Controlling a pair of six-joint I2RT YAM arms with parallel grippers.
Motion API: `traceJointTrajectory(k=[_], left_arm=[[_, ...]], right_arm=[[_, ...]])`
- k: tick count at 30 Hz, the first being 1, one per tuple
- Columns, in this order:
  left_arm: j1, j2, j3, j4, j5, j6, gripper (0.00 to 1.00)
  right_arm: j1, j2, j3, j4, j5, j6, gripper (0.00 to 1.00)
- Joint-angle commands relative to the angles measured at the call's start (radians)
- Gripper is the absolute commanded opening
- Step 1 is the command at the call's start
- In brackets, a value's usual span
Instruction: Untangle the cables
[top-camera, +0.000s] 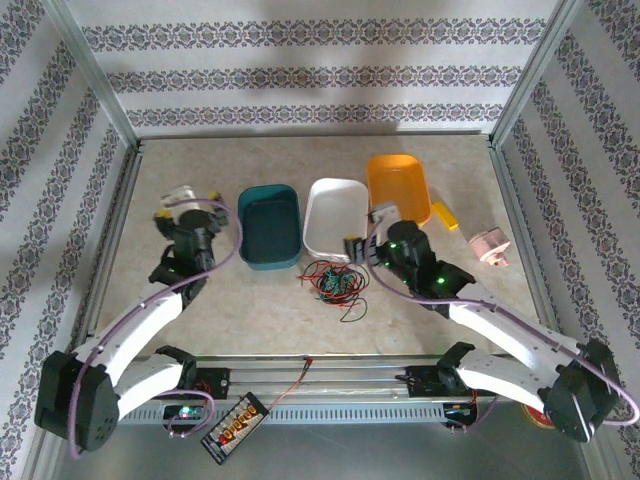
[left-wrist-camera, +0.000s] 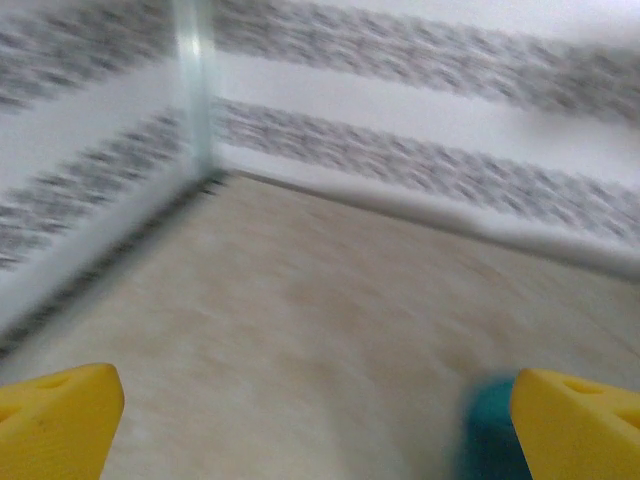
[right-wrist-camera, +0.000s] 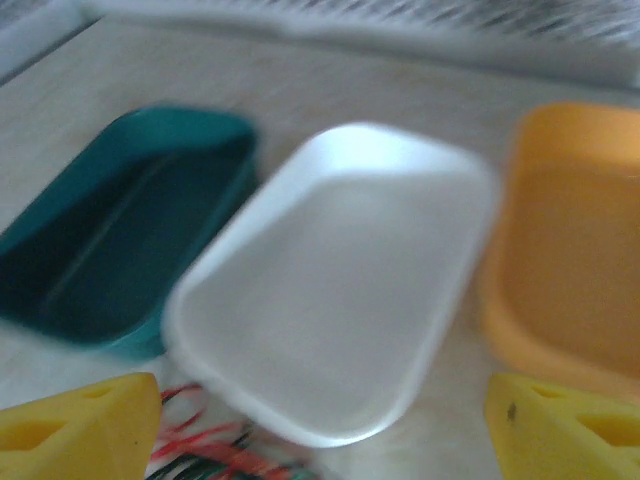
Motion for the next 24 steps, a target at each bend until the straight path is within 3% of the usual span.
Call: traceJointTrajectory(k=[1, 4, 5, 8, 11, 19, 22, 24], left_arm=[[-0.171, -0.004, -0.015, -0.225, 0.02, -0.082, 0.99], [-0.294, 0.019, -0.019, -0.244, 0.137, -0.12, 0.99], [-0.312, 0.03, -0.018, -0.253, 0.183, -0.152, 0.99], [-0.32, 0.066, -0.036, -0.219, 0.328, -0.259, 0.99], [-0.337, 0.107, -0.054, -0.155, 0.424, -0.306, 0.99], [-0.438, 0.148, 0.013, -0.241, 0.36, -0.235, 0.99], [-0.44, 0.138, 0.004, -0.237, 0.357, -0.225, 0.99], [-0.441, 0.137, 0.009, -0.237, 0.36, -0.216, 0.99]], right_arm=[[0.095, 0.062, 0.069, -0.234, -0.081, 0.046, 0.8], [0.124, 0.121, 0.095, -0.246, -0.171, 0.068, 0.71], [0.127, 0.148, 0.105, -0.247, -0.185, 0.07, 0.64], [0.127, 0.232, 0.15, -0.266, -0.205, 0.05, 0.47], [0.124, 0.318, 0.193, -0.288, -0.215, 0.032, 0.39], [0.088, 0.41, 0.222, -0.269, -0.199, 0.003, 0.21], [0.058, 0.42, 0.215, -0.25, -0.231, 0.009, 0.03], [0.046, 0.411, 0.206, -0.249, -0.25, 0.009, 0.0]])
